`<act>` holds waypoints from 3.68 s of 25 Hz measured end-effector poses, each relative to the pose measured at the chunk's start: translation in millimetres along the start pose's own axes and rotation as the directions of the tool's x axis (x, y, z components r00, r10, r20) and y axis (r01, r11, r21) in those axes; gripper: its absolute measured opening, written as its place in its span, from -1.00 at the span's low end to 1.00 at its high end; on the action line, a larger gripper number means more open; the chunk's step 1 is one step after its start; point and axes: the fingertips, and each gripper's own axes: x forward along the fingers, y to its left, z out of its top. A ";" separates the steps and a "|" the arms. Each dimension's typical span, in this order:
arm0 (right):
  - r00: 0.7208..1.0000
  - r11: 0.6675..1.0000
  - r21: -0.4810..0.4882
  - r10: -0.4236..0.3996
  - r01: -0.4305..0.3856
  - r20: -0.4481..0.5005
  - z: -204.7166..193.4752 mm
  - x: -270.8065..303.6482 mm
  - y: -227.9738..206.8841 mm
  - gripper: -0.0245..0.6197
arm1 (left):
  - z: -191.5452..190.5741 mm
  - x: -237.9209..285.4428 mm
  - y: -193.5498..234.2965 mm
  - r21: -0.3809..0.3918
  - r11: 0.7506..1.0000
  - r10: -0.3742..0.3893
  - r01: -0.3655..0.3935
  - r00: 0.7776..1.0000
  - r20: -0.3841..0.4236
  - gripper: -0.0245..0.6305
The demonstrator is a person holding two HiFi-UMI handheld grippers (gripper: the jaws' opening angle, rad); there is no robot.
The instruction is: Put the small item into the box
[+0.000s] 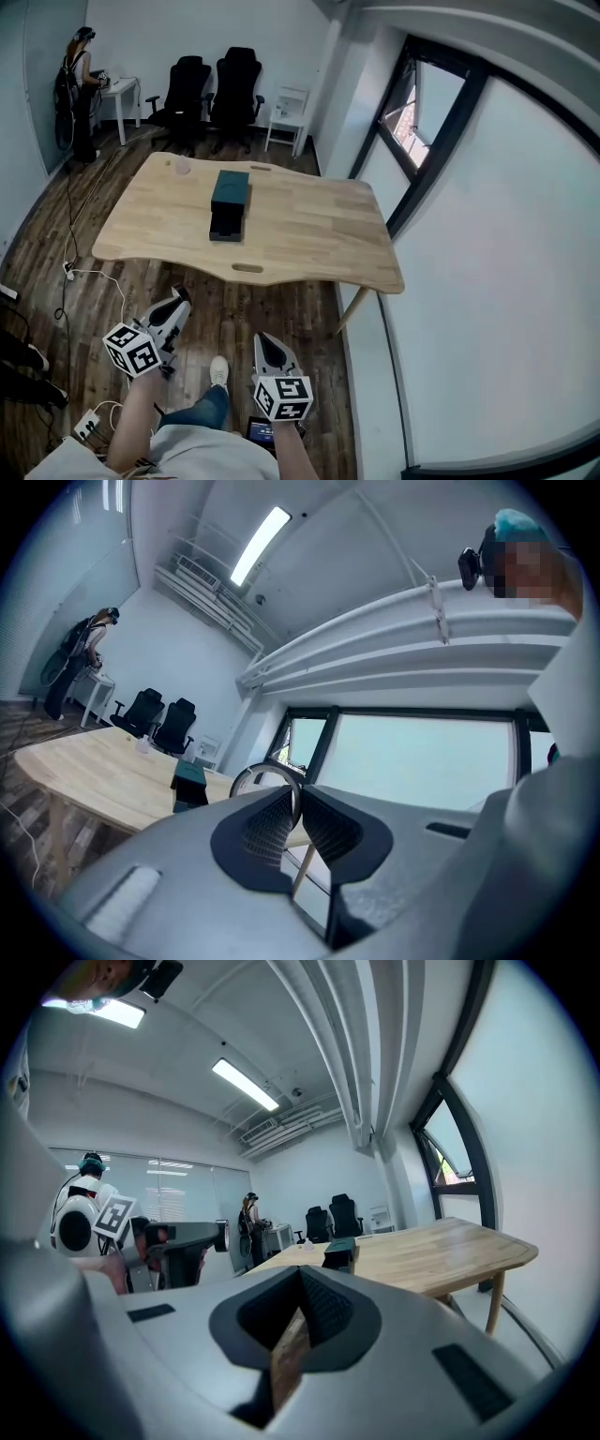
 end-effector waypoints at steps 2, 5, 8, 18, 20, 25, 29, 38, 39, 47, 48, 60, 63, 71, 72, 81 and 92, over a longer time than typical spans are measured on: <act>1.000 1.000 0.001 -0.001 0.001 -0.008 0.1 14.3 -10.3 -0.91 | -0.5 14.3 11.4 0.000 1.000 0.004 -0.004 1.000 -0.001 -0.82; 1.000 1.000 -0.018 -0.010 0.010 -0.026 1.2 43.6 -24.9 -0.91 | 1.1 37.4 36.7 -0.013 1.000 0.012 -0.012 1.000 0.002 -0.82; 0.998 0.998 -0.039 -0.043 0.042 -0.034 2.6 83.5 -47.8 -0.91 | 1.5 70.1 70.3 -0.012 1.000 0.012 -0.012 1.000 -0.014 -0.82; 0.987 0.993 -0.026 -0.120 0.118 -0.106 24.9 261.8 -125.0 -0.91 | 22.9 203.4 216.1 -0.006 1.000 0.016 -0.017 0.994 -0.106 -0.82; 0.985 0.992 -0.029 -0.125 0.122 -0.121 30.7 297.2 -136.2 -0.91 | 29.3 227.2 244.9 -0.018 1.000 0.018 -0.020 0.993 -0.116 -0.82; 0.982 0.991 -0.032 -0.136 0.133 -0.131 40.5 368.4 -158.2 -0.91 | 39.5 276.9 300.8 -0.015 1.000 0.012 -0.014 0.990 -0.142 -0.82; 0.980 0.989 -0.015 -0.150 0.149 -0.134 43.6 395.1 -171.4 -0.91 | 41.8 301.1 323.6 -0.021 1.000 0.005 -0.008 0.987 -0.158 -0.82; 0.971 0.983 -0.004 -0.184 0.186 -0.151 39.5 408.0 -180.2 -0.91 | 44.7 318.7 336.7 -0.017 1.000 -0.022 0.020 0.986 -0.166 -0.82; 0.970 0.982 0.001 -0.188 0.191 -0.151 39.9 408.2 -180.9 -0.91 | 45.3 319.1 336.5 -0.016 1.000 -0.024 0.022 0.986 -0.168 -0.82; 0.972 0.983 -0.036 -0.185 0.182 -0.143 53.3 418.1 -181.3 -0.91 | 51.8 319.0 337.2 -0.008 1.000 -0.014 0.013 0.986 -0.166 -0.82; 0.973 0.983 -0.035 -0.184 0.181 -0.139 54.2 418.6 -181.9 -0.91 | 52.5 319.3 336.7 -0.006 1.000 -0.015 0.014 0.986 -0.166 -0.82; 0.965 0.983 -0.009 -0.184 0.186 -0.186 30.8 417.6 -190.6 -0.91 | 26.0 325.7 338.1 -0.023 1.000 -0.024 0.019 0.972 -0.233 -0.82; 0.960 0.981 0.007 -0.187 0.193 -0.208 20.4 421.7 -196.7 -0.91 | 11.1 331.6 343.6 -0.024 1.000 -0.026 0.020 0.960 -0.277 -0.82; 0.948 0.981 0.029 -0.178 0.192 -0.264 -7.4 443.3 -215.9 -0.91 | -46.3 354.3 360.8 -0.009 0.999 -0.034 0.034 0.897 -0.440 -0.82; 0.946 0.981 0.033 -0.176 0.192 -0.272 -10.9 445.8 -217.9 -0.91 | -52.3 357.1 362.2 -0.004 0.999 -0.036 0.039 0.888 -0.458 -0.82; 0.929 0.982 0.056 -0.150 0.179 -0.338 -36.8 472.1 -232.1 -0.91 | -94.1 379.9 378.4 -0.022 0.998 -0.057 0.055 0.808 -0.587 -0.82; 0.910 0.984 0.088 -0.107 0.154 -0.400 -57.8 503.1 -248.0 -0.91 | -145.6 394.3 387.3 -0.022 0.995 -0.077 0.097 0.608 -0.791 -0.82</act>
